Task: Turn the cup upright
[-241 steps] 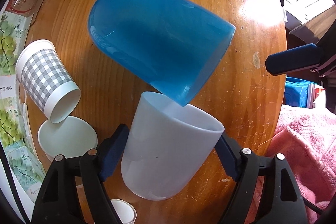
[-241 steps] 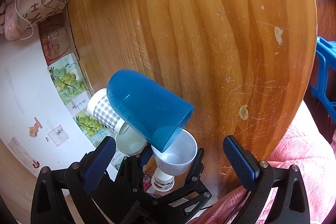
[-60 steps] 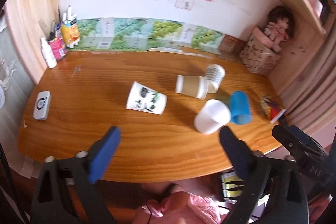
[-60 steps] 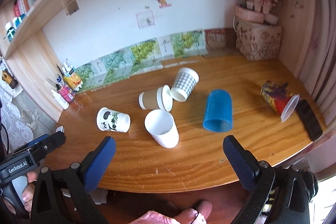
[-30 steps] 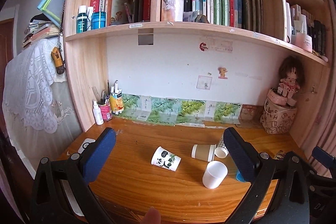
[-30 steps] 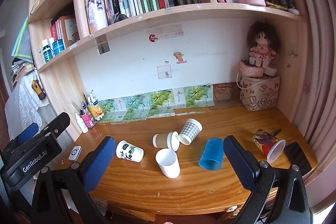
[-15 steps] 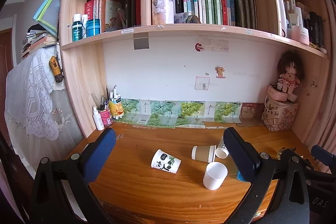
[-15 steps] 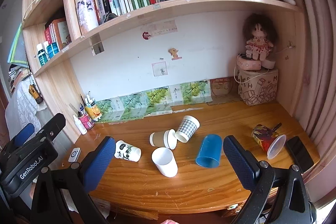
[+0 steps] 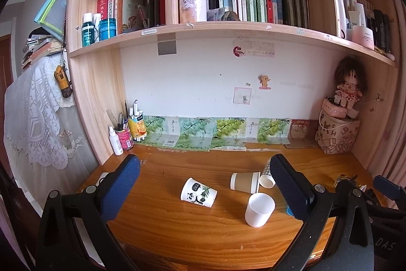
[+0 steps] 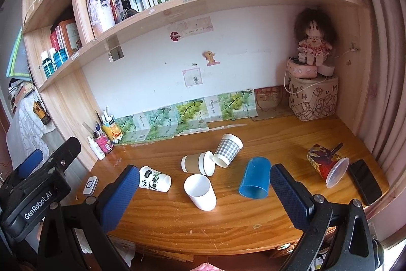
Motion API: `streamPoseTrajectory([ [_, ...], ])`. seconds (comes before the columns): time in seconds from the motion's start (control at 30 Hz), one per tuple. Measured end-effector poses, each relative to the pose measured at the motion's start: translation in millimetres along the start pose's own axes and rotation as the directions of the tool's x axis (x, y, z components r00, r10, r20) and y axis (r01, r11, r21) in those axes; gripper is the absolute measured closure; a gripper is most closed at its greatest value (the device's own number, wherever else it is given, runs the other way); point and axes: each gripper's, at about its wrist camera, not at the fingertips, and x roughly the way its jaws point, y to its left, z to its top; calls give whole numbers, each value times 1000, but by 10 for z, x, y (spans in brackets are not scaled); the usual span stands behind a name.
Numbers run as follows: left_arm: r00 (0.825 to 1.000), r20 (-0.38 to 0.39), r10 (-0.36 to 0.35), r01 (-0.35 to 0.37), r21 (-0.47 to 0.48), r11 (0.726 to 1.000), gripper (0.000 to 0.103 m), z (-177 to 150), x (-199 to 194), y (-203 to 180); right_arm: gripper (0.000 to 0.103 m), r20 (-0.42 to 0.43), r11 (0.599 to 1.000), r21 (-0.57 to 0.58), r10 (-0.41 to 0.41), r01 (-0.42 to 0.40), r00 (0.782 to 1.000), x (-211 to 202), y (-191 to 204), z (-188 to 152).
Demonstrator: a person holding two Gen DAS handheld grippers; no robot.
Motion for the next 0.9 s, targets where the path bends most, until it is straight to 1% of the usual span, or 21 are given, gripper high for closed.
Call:
streamPoseTrajectory([
  [0.17, 1000, -11, -3, 3, 1, 1000, 1, 17, 72, 6, 0, -12, 1000, 1, -3, 3, 1000, 46, 7, 11],
  [0.27, 1000, -9, 5, -5, 6, 1000, 1, 18, 96, -1, 0, -17, 1000, 0, -6, 6, 1000, 70, 12, 15],
  [0.53, 1000, -9, -2, 2, 9, 1000, 1, 37, 174, -16, 0, -26, 1000, 5, -12, 12, 1000, 158, -4, 38],
  [0.9, 1000, -18, 1, 0, 5, 1000, 1, 55, 414, -50, 0, -38, 1000, 1, -2, 3, 999, 414, -36, 115],
])
